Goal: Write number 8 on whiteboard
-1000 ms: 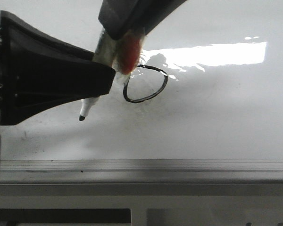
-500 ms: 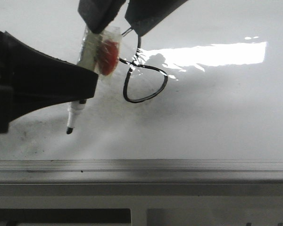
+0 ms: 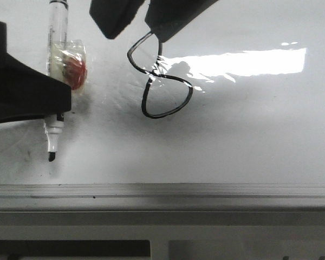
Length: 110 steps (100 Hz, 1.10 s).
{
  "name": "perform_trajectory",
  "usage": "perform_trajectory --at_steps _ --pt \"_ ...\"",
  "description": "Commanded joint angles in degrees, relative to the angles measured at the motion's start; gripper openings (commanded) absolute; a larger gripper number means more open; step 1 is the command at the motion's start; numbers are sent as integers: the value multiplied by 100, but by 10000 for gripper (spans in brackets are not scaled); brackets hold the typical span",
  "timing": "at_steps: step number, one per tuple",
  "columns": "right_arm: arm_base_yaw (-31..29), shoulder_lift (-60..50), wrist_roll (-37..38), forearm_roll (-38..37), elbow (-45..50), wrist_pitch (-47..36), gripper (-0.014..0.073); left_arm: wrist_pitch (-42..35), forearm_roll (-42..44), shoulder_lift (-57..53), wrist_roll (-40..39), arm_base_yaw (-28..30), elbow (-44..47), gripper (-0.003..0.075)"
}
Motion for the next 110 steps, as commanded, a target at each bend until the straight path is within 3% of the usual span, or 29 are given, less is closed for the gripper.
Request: perform_trajectory --at_steps 1,53,60,79,110 --pt "9 -109 2 -10 -154 -291 293 -423 -84 33 -38 10 -183 -21" --pt "9 -109 2 19 -154 -206 293 -680 -15 264 -28 166 -183 -15" --pt "9 -109 2 19 -154 -206 293 -695 -15 264 -28 166 -183 38" --pt "9 -109 2 19 -154 -185 293 -710 -41 264 -38 166 -183 321" --pt "9 -109 2 19 -154 -182 293 -932 -30 250 -66 166 -183 350"
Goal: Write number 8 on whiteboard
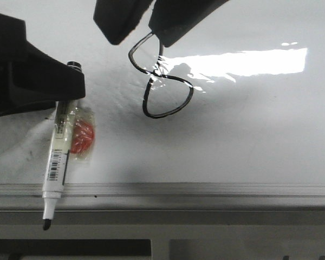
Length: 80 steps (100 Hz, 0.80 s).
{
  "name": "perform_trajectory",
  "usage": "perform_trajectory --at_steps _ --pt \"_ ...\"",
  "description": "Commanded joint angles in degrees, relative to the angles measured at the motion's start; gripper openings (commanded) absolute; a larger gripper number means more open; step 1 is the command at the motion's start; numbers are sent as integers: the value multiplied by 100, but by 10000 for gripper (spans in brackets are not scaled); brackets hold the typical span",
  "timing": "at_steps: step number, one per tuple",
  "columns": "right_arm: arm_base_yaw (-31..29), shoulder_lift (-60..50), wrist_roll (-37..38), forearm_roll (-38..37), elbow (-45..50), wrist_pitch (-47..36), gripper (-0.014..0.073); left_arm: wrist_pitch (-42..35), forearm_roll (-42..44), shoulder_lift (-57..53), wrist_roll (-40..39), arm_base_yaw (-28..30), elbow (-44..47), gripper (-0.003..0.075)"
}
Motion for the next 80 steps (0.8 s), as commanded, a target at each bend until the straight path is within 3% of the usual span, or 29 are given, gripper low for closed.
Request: perform_trajectory --at_steps 1,30,40,47,55,62,80 --pt "9 -109 2 -8 -154 -284 293 -405 -80 -34 -54 40 -156 350" --pt "9 -143 2 -8 -154 -262 290 -409 304 -330 -54 -2 -156 349" --pt "9 -281 2 -23 -154 -274 192 -399 487 -657 -54 -83 -144 332" --pt "9 -428 2 -137 -144 -297 83 -374 632 -940 -54 -121 -106 271" --pt "9 -695 2 -350 -131 -320 -62 -283 728 -1380 -54 -149 -4 120" --pt "9 -970 2 -498 -76 -431 -65 -191 863 -1800 -54 -149 124 -22" --pt "9 -2002 -10 -993 611 -1395 -64 134 994 -3036 -54 -149 600 -20"
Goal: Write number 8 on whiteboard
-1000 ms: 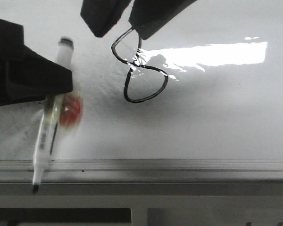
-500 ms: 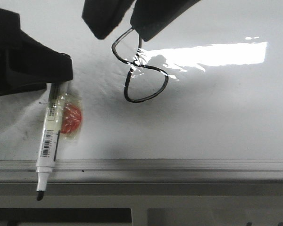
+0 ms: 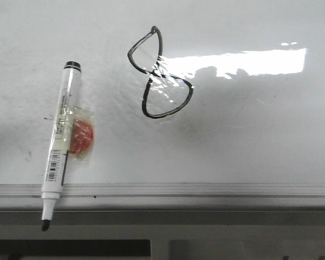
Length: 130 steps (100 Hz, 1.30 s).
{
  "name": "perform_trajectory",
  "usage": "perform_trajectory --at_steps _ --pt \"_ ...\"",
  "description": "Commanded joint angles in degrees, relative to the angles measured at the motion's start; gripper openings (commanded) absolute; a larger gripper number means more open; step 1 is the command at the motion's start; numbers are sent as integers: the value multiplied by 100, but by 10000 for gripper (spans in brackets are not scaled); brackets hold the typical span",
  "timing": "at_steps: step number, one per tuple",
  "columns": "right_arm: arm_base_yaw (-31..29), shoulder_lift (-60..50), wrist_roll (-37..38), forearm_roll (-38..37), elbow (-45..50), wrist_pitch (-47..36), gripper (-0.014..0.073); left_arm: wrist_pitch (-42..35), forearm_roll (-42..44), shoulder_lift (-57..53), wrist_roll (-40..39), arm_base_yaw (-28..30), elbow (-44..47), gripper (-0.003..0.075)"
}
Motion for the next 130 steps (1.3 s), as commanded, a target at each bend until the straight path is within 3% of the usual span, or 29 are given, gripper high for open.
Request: perform_trajectory --at_steps 1,28,53,130 --pt "9 -619 -24 -416 285 -939 -64 -203 72 -529 -54 -48 78 -20" --pt "9 -2584 -35 -1044 2282 -2583 -64 -21 72 -2092 -11 -48 942 -20" --pt "9 -3742 -35 -1225 3481 -2734 -64 86 50 -2514 -11 -48 1078 -20" --pt "9 -3901 -35 -1225 3800 -2478 -64 173 40 -2514 -11 -11 1164 -20"
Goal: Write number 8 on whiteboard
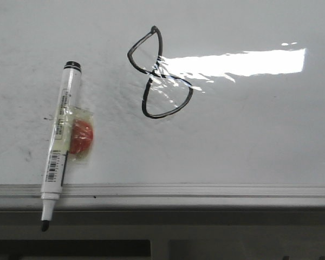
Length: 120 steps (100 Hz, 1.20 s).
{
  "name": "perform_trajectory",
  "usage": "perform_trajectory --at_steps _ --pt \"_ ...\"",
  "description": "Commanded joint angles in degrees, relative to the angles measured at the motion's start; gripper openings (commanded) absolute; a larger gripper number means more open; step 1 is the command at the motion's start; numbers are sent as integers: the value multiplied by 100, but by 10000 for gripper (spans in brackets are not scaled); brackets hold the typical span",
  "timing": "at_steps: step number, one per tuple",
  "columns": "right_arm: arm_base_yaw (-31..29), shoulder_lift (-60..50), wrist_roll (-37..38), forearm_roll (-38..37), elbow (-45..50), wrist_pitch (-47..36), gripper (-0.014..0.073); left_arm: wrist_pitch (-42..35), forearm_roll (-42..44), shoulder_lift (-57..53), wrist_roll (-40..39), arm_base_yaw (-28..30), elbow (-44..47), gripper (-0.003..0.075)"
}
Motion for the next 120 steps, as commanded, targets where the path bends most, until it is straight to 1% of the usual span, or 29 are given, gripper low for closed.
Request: perform_trajectory --at_steps 1,7,14,31,40,41,50,57,72,80,87,94,109,120 --pt "9 30 -25 -108 -145 -394 -64 -413 6 53 -11 16 -88 -20" --pt "9 30 -25 -108 -145 -394 -64 -413 69 53 -11 175 34 -20" --pt "9 30 -25 -108 -145 -394 -64 -413 439 53 -11 461 182 -20" --pt "9 30 -25 -108 -145 -394 -64 -413 1415 37 -11 1674 464 -20" --pt "9 30 -25 -108 -145 -394 -64 -312 1450 -36 -11 2285 479 -20" --pt "9 30 -25 -108 -145 -394 -64 -283 1450 -60 -11 2425 479 -20" --pt "9 30 -25 -108 -145 -394 -64 -109 1450 -302 -11 2909 479 -20" --pt "9 30 -25 -108 -145 -394 -64 195 1460 -603 -11 3296 479 -20" --pt "9 30 -25 -108 -145 -394 -64 1120 1484 -1292 -11 4087 479 -20" --pt "9 30 -25 -108 -145 -394 -64 1261 1460 -1286 -11 4494 479 -20" --pt "9 30 -25 -108 -145 -394 -64 1373 1460 -1286 -11 4692 479 -20" --pt "9 30 -25 -108 -145 -394 -64 1621 1471 -1286 -11 4764 479 -20" --pt "9 30 -25 -108 -145 -394 -64 2805 1415 -1286 -11 4819 487 -20" --pt "9 30 -25 -108 -145 -394 -64 2821 1380 -1286 -1 4819 487 -20"
